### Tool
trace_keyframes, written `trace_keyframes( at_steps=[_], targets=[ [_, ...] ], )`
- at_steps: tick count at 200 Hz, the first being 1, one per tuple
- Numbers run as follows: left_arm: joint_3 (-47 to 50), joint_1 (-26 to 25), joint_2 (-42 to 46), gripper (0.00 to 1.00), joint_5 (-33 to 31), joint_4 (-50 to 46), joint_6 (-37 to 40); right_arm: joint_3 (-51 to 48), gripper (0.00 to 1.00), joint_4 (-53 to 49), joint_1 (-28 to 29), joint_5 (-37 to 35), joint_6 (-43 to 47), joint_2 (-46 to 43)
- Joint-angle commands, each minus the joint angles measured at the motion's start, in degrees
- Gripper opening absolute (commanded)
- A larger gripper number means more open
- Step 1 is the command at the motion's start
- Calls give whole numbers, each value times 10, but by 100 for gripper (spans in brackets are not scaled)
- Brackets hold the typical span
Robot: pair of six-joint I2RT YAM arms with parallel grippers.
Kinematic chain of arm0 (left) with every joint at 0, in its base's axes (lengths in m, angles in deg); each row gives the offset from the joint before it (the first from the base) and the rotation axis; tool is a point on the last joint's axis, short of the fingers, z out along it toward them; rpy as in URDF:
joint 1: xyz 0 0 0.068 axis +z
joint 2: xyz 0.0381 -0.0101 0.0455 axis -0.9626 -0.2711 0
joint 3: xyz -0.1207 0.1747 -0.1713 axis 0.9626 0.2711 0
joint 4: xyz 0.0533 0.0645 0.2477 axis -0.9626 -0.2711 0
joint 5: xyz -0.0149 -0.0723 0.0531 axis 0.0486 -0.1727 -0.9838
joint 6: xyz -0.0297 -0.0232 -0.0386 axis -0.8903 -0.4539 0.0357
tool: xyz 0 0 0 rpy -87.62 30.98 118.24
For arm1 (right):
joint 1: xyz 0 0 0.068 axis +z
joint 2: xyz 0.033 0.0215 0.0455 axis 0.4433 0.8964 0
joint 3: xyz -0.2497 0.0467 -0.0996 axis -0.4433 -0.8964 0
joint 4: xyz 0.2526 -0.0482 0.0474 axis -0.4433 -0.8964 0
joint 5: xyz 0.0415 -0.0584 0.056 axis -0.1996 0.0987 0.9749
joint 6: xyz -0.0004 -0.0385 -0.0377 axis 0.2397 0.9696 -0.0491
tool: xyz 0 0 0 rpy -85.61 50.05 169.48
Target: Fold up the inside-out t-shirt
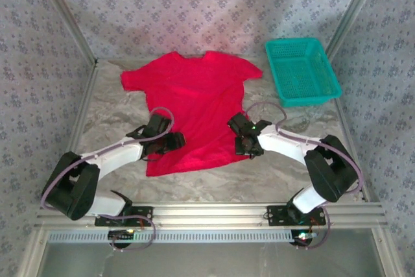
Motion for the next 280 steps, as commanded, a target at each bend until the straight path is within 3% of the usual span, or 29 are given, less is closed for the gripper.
trace_keyframes(
  at_steps=[1,40,96,120,140,192,252,280],
  targets=[
    [2,-3,13,59,-11,-13,1,-4,48,-14,0,-21,-2,14],
    [-3,-3,20,59,-10,-21,2,0,36,-13,-8,-22,8,30],
    [-15,-4,45,58,-12,-38,18,24,0,-42,-15,-29,18,9],
    [-20,-25,62,58,-7,-17,65,46,0,-71,-13,-26,19,-21],
    [-25,-80,71,61,-37,21,134,60,0,-88,-14,-5,19,-55],
    [27,-231,46,73,-104,262,368,70,0,-69,-36,85,19,-117],
    [-70,-307,-134,79,-149,321,427,57,0,-54,-64,133,15,-175],
    [-121,-321,-203,78,-221,308,451,54,0,-60,-74,138,15,-197]
  ],
)
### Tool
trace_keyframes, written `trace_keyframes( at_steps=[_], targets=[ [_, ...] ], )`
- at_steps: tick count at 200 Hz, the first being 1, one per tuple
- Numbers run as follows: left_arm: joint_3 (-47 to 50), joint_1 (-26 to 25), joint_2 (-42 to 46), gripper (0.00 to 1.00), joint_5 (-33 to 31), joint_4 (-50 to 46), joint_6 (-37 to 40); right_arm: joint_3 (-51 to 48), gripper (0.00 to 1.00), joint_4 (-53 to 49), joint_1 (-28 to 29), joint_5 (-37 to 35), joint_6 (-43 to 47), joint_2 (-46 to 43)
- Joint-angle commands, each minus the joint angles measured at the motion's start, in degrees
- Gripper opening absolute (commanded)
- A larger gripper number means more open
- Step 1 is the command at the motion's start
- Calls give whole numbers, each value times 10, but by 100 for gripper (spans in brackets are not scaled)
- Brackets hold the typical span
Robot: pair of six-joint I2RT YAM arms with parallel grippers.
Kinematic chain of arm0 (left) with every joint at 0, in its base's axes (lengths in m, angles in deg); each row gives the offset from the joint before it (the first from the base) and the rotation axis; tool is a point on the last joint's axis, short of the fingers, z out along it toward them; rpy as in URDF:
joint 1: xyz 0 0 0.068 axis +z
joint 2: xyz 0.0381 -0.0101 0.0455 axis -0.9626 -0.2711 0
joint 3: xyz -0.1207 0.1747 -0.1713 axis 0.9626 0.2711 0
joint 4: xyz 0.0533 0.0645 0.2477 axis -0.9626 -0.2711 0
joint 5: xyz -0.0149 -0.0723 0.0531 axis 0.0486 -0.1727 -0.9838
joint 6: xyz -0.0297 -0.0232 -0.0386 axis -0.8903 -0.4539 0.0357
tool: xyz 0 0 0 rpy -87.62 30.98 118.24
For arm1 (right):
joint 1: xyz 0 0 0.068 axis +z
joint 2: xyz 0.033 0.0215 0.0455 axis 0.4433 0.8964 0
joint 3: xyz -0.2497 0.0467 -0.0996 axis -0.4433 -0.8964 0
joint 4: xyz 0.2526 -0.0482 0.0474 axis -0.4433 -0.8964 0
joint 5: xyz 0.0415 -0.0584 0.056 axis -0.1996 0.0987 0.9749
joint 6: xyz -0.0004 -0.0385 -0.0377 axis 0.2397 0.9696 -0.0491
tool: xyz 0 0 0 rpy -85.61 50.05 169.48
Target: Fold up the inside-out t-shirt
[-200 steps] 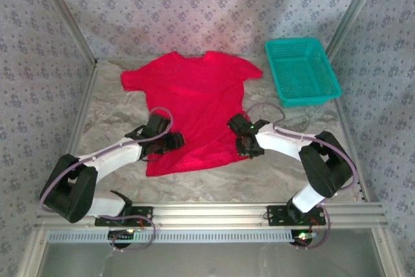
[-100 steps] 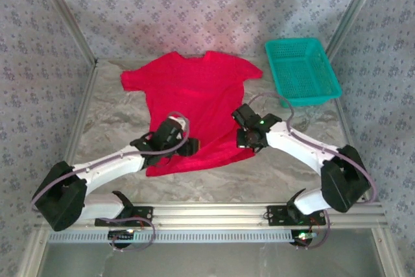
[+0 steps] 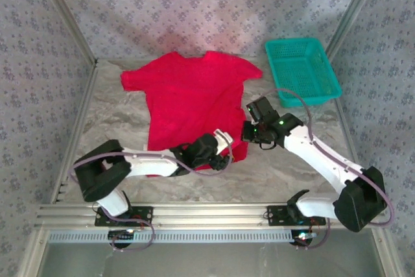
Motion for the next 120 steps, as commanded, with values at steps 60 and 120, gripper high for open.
trace_keyframes(
  at_steps=[60,120],
  targets=[
    [-18,71,26,41,-91,-91,31,-27,0,-22,-77,-4,-4,-108],
    [78,133,170,34,-110,-140,3,-12,0,-20,-145,37,2,-103]
  ],
)
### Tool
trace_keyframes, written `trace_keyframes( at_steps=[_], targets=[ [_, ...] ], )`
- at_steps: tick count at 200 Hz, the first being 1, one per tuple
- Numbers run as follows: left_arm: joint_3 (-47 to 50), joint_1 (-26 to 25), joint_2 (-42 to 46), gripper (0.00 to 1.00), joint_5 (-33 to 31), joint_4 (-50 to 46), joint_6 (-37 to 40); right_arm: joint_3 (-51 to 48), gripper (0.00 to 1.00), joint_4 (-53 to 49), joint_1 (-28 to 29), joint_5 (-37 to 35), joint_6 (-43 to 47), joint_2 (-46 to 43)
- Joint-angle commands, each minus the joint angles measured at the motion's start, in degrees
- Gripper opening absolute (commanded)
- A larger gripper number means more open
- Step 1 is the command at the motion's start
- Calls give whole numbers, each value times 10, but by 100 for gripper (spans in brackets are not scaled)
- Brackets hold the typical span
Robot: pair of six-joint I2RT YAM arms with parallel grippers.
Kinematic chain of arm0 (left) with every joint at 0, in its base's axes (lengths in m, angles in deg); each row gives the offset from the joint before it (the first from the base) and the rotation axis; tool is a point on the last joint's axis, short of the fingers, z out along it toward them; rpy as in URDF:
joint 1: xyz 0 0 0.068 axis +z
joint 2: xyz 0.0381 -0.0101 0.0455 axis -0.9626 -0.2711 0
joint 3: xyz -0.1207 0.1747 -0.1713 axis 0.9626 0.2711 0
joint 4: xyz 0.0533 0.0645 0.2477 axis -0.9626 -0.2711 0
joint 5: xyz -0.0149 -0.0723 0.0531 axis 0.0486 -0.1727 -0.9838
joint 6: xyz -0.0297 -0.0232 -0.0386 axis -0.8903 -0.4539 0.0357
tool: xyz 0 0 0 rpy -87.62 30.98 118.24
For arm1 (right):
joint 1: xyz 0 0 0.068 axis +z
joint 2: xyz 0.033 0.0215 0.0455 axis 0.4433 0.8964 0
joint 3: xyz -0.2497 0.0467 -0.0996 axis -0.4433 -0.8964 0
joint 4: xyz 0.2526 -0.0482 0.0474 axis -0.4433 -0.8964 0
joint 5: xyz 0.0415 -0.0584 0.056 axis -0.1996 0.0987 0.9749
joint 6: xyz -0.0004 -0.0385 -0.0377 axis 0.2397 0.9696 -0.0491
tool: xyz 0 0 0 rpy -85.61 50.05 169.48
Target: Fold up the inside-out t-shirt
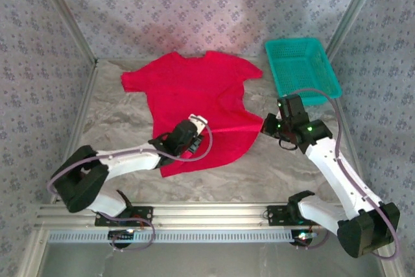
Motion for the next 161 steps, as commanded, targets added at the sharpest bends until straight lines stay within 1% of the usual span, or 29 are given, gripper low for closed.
trace_keyframes(
  at_steps=[1,11,15,21,24,30,43,60,68,84,102,120,137,147,161],
  targets=[
    [25,10,46,33,-18,-44,-19,10,0,-11,-11,13,1,11],
    [34,15,68,23,-19,-62,-25,12,0,-12,-17,11,1,15],
    [36,18,77,17,-19,-71,-27,13,0,-13,-20,10,1,17],
    [40,21,91,5,-18,-83,-32,14,0,-14,-25,10,1,18],
    [41,24,98,0,-20,-88,-35,14,0,-13,-28,10,2,19],
    [44,28,112,0,-25,-103,-42,16,0,-14,-36,10,20,20],
    [52,32,145,0,-33,-124,-56,18,0,-11,-52,11,24,23],
    [54,33,186,0,-39,-143,-114,23,0,2,-63,12,23,37],
    [44,33,198,0,-17,-145,-142,27,0,16,-65,14,22,49],
    [0,29,193,0,54,-145,-222,43,0,47,-66,15,21,81],
    [-67,14,137,0,151,-122,-309,85,0,42,-79,24,27,126],
    [-152,-16,53,0,224,-107,-343,133,0,30,-115,31,52,169],
    [-224,-21,-32,0,314,-93,-372,178,0,2,-151,44,78,212],
    [-261,-19,-74,0,341,-96,-386,189,0,-17,-162,39,84,231],
    [-302,-13,-116,0,357,-106,-402,194,0,-35,-169,43,84,251]
  ],
)
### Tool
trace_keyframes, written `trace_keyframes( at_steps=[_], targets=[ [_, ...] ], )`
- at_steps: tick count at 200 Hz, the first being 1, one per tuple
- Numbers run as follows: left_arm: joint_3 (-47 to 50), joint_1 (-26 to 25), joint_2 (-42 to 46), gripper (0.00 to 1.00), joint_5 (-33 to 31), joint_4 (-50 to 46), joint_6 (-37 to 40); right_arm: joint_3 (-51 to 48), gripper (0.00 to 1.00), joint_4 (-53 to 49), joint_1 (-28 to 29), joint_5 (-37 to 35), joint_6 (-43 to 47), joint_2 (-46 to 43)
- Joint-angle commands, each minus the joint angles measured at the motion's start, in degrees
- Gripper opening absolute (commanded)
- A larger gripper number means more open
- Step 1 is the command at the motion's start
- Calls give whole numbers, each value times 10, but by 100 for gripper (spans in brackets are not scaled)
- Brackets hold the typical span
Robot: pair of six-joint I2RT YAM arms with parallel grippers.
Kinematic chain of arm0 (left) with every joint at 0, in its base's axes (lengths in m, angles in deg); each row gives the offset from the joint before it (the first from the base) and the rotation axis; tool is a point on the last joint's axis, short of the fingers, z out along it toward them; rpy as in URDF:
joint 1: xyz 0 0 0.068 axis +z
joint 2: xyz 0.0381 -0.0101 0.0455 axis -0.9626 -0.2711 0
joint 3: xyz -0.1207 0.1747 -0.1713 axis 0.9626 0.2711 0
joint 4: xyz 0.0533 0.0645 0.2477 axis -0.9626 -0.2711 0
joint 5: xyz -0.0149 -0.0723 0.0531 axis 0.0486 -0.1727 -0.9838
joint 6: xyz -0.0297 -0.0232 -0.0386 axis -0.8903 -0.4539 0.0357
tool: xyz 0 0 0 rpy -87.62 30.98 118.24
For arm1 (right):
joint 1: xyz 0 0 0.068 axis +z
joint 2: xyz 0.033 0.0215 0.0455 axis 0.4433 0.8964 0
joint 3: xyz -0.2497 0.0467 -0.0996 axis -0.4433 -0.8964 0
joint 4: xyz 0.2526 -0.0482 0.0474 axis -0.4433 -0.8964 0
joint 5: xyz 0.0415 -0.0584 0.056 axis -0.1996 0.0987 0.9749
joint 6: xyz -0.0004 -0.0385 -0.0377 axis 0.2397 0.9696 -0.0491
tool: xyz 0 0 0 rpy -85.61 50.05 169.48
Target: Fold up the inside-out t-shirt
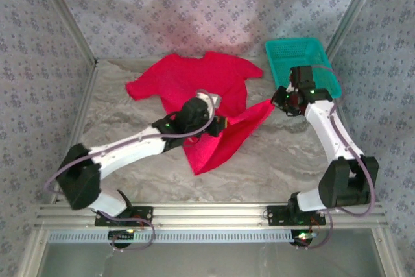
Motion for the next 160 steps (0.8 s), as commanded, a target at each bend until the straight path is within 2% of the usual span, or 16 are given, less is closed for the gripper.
trace_keyframes(
  at_steps=[1,9,13,17,19,29,37,56,67,91,107,135,160],
  targets=[
    [-61,6,-63,0,107,-3,-69,25,0,-58,-18,6,30,33],
    [-76,13,-79,0,114,-5,-81,26,0,-66,-20,20,32,41],
    [-83,17,-87,0,117,-6,-87,26,4,-71,-20,29,34,44],
    [-90,22,-93,0,121,-9,-93,25,9,-75,-20,35,39,46],
    [-93,24,-96,0,123,-10,-97,25,15,-79,-21,37,43,46],
    [-108,38,-109,0,133,-17,-112,19,33,-88,-21,32,56,38],
    [-119,47,-117,0,136,-26,-121,11,41,-91,-19,29,59,25],
    [-140,64,-129,0,141,-42,-139,-54,46,-87,-4,23,56,-36],
    [-147,69,-131,0,146,-47,-141,-104,42,-67,18,24,40,-78],
    [-157,69,-132,0,152,-64,-137,-256,11,84,100,42,-38,-152],
    [-163,69,-134,0,154,-72,-139,-328,0,202,160,28,-100,-154],
    [-174,70,-128,0,151,-89,-144,-335,0,325,257,-35,-142,-88],
    [-177,70,-109,0,151,-99,-154,-272,0,386,282,-51,-158,40]
  ],
)
